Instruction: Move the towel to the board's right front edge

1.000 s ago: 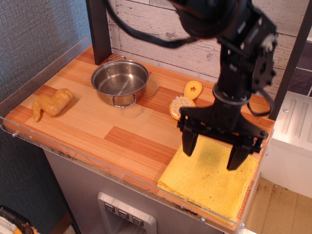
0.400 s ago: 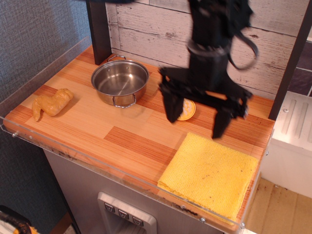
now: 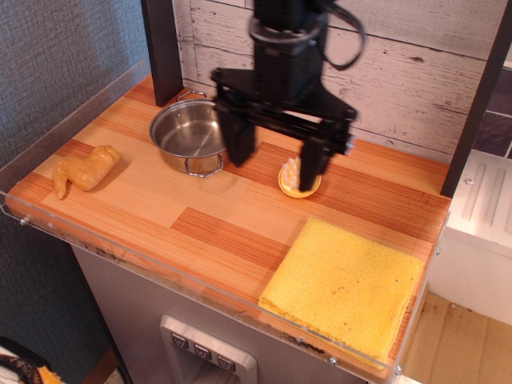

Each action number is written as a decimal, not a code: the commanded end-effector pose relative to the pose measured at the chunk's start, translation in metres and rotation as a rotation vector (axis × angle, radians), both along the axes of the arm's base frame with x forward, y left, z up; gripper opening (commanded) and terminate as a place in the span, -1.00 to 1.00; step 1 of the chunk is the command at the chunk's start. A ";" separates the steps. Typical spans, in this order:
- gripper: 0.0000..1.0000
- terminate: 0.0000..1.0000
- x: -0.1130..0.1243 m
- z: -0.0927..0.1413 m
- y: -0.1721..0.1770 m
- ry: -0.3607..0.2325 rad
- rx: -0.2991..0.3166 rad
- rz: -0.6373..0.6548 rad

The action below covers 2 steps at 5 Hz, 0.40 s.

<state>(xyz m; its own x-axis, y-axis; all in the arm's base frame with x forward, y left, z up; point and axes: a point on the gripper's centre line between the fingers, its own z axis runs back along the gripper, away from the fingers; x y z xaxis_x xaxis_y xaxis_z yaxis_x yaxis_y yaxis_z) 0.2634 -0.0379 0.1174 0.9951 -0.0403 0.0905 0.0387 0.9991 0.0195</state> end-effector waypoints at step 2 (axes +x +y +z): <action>1.00 -1.00 -0.001 -0.001 0.028 0.008 0.026 0.060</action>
